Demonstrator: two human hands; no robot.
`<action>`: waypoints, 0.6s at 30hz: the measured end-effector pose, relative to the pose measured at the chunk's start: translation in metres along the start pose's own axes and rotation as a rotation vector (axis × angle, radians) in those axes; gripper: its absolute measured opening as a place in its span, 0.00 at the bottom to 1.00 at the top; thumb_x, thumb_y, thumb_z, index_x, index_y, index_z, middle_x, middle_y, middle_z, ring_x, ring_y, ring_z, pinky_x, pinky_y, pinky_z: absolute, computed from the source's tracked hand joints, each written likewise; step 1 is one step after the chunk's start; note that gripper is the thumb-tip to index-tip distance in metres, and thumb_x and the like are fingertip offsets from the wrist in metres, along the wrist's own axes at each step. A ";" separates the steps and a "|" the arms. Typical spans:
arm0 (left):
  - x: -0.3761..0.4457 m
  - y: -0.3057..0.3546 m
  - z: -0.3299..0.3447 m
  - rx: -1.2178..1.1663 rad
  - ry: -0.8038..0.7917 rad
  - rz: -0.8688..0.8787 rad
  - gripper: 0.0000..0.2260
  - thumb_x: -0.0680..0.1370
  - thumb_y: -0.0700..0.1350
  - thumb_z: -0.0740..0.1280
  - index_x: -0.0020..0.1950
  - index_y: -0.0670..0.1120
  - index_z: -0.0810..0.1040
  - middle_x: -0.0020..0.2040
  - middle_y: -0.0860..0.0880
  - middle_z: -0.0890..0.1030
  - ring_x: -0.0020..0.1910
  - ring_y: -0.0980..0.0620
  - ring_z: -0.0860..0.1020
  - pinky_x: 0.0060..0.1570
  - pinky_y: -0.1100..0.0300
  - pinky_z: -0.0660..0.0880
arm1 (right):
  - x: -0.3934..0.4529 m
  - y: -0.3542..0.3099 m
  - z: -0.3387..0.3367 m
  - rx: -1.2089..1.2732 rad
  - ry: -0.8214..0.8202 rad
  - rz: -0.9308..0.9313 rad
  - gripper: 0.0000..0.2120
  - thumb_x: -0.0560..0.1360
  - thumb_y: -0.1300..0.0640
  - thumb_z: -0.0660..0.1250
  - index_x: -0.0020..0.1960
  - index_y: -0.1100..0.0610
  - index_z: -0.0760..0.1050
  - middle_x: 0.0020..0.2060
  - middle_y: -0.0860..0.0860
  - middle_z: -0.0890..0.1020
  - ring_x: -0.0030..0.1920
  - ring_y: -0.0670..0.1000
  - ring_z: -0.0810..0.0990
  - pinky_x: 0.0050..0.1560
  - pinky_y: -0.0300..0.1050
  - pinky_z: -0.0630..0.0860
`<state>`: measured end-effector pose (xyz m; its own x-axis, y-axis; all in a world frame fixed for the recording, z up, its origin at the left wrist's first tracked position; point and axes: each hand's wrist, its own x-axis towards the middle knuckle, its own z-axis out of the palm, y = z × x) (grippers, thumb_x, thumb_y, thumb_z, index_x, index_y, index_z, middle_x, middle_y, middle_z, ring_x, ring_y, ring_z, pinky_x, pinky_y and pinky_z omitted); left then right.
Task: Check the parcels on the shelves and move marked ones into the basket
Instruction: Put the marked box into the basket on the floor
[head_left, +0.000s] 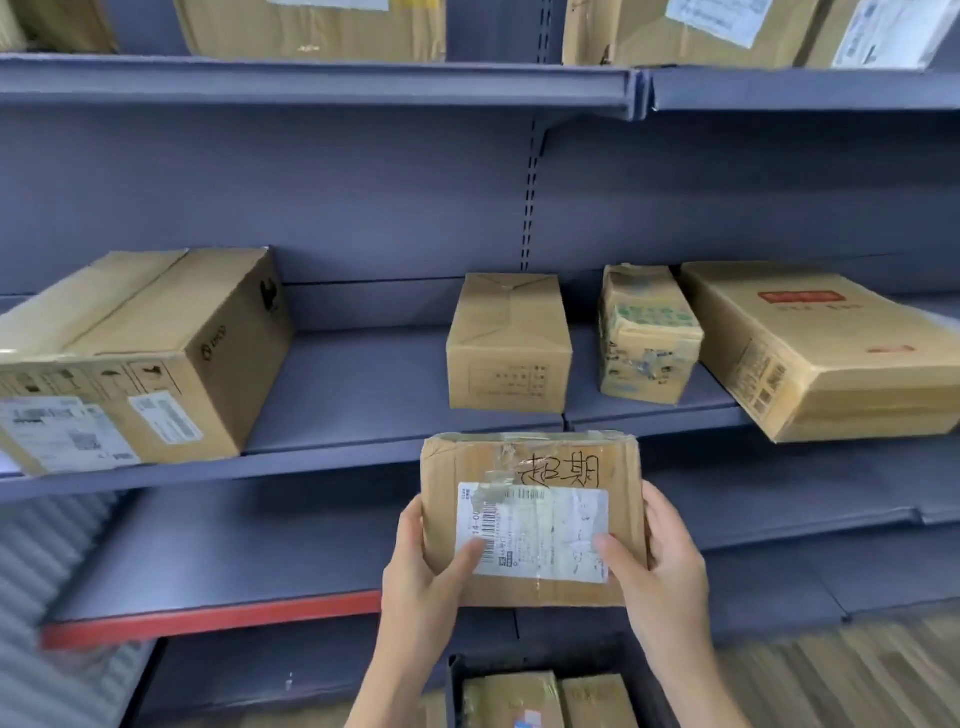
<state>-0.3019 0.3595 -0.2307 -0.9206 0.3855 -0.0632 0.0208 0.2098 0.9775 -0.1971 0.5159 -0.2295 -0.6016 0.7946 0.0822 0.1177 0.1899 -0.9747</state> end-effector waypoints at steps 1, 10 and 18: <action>-0.010 -0.001 0.012 0.001 -0.002 -0.010 0.22 0.73 0.45 0.70 0.64 0.56 0.66 0.53 0.57 0.80 0.50 0.55 0.79 0.51 0.50 0.78 | -0.003 0.005 -0.014 0.001 -0.003 0.009 0.26 0.70 0.64 0.68 0.64 0.47 0.70 0.54 0.43 0.81 0.55 0.47 0.79 0.54 0.57 0.78; -0.062 -0.015 0.058 0.126 0.014 -0.115 0.22 0.73 0.46 0.70 0.63 0.54 0.65 0.51 0.57 0.79 0.49 0.54 0.79 0.50 0.51 0.78 | -0.024 0.042 -0.071 0.061 -0.068 0.118 0.26 0.70 0.68 0.67 0.64 0.51 0.71 0.56 0.46 0.81 0.56 0.46 0.80 0.58 0.54 0.77; -0.054 -0.033 0.060 0.113 -0.002 -0.213 0.27 0.74 0.42 0.69 0.67 0.52 0.60 0.54 0.50 0.79 0.48 0.51 0.79 0.50 0.49 0.78 | -0.017 0.059 -0.062 0.011 -0.127 0.173 0.25 0.70 0.70 0.66 0.64 0.53 0.72 0.54 0.45 0.82 0.54 0.44 0.80 0.58 0.52 0.77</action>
<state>-0.2299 0.3854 -0.2715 -0.9080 0.3240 -0.2657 -0.1299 0.3853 0.9136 -0.1308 0.5498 -0.2751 -0.6681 0.7355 -0.1123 0.2191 0.0502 -0.9744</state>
